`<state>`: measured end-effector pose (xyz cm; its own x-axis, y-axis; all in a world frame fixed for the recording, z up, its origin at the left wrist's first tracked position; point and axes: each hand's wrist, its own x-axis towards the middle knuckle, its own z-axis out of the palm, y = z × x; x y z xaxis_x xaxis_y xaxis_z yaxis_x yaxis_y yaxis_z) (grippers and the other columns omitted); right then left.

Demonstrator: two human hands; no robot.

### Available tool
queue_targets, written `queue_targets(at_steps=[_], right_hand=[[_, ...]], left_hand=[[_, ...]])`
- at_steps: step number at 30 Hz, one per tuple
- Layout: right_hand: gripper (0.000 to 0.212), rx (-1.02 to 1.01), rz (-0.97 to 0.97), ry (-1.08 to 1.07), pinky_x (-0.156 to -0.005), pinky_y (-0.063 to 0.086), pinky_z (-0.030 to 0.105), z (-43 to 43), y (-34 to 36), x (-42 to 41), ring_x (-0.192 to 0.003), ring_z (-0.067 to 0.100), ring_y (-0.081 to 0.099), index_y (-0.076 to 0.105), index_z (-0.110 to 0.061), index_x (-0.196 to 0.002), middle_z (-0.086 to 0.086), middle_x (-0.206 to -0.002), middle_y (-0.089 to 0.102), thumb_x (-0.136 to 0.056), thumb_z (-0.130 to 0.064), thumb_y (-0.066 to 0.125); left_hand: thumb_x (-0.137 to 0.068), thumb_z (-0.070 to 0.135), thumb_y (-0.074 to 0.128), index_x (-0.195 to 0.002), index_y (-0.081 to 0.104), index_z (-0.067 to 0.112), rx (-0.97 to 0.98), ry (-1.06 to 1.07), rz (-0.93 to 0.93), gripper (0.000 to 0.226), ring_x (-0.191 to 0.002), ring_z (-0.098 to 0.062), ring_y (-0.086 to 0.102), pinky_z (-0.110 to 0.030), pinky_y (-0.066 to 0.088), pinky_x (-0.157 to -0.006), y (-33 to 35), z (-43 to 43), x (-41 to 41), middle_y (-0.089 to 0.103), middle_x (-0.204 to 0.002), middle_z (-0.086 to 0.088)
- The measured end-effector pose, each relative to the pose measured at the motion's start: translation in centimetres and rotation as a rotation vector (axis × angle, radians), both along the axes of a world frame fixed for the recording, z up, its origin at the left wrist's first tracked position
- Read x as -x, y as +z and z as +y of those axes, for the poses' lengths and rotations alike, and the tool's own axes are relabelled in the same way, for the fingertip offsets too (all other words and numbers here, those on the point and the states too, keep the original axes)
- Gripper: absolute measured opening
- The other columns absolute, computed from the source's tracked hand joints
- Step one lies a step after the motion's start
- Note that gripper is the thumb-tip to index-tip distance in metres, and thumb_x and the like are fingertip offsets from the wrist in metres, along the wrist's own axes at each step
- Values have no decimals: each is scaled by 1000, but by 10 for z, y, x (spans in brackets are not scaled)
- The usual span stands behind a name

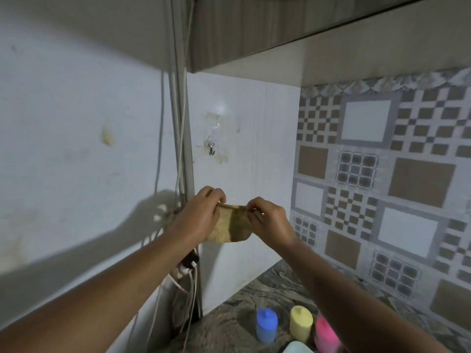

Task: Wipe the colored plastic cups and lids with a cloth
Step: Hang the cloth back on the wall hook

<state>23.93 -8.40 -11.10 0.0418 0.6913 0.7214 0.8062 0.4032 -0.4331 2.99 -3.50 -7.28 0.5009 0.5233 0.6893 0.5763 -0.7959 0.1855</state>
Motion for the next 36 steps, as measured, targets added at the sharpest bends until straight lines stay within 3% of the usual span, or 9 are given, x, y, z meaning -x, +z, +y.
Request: queue_targets(at_steps=[3,10,13,15,17,20,29,33,36], right_hand=[[24,-153,-71,2,-74,57,31,9,30,5,-83,16,70,77,-11,-92,1,-92,75,-83,8,64],[25,-167,-163,-25,-76,58,31,40,86,22,-91,18,67,74,-8,-115,4,-110,67,-91,-10,67],[27,-108,-207,-55,-73,46,5,53,109,30,-85,-14,57,70,-17,-122,-25,-101,58,-99,-23,56],[27,-100,-316,-111,-63,38,-2,62,119,34,-77,-20,55,67,-24,-122,-27,-95,57,-101,-35,53],[27,-59,-268,-111,-68,46,9,69,126,40,-82,-8,59,65,-25,-122,-18,-105,62,-99,-37,58],[37,-51,-323,-140,-77,55,33,85,127,43,-101,27,64,64,-15,-128,9,-125,59,-92,-17,68],[36,79,-185,-99,-93,49,34,98,133,44,-112,31,57,66,-18,-130,12,-128,58,-98,-7,52],[33,79,21,-7,-81,50,29,99,129,48,-83,23,61,79,-12,-106,11,-95,74,-93,0,51],[34,64,91,16,-68,45,16,91,120,53,-74,22,61,80,-11,-107,12,-87,77,-91,0,52]], left_hand=[[-84,-9,59,-101,68,13,-153,-1,89,29,-84,-26,64,-39,56,-72,33,8,9,60,-109,-5],[-45,-4,84,-98,79,22,-471,293,316,59,-80,-32,65,-40,51,-54,93,13,26,66,-88,-3],[-37,6,91,-91,77,17,-473,385,409,56,-79,-31,65,-39,52,-54,109,18,26,64,-86,-5],[-38,10,92,-93,77,18,-460,457,442,58,-80,-29,64,-39,51,-57,116,24,25,63,-87,-4],[-36,12,91,-95,77,19,-460,512,465,61,-81,-29,64,-40,50,-60,121,30,22,63,-86,-3],[-37,17,89,-87,77,18,-510,569,492,52,-80,-30,63,-41,48,-63,121,35,16,64,-80,-3],[-54,9,72,-66,68,21,-664,642,452,17,-80,-31,55,-41,32,-70,112,56,8,58,-68,1],[-61,12,74,-71,71,21,-674,614,395,14,-87,-30,57,-42,32,-73,107,61,4,60,-84,-1],[-57,14,78,-67,70,19,-643,609,428,14,-86,-28,56,-41,33,-73,95,58,1,60,-80,0]])
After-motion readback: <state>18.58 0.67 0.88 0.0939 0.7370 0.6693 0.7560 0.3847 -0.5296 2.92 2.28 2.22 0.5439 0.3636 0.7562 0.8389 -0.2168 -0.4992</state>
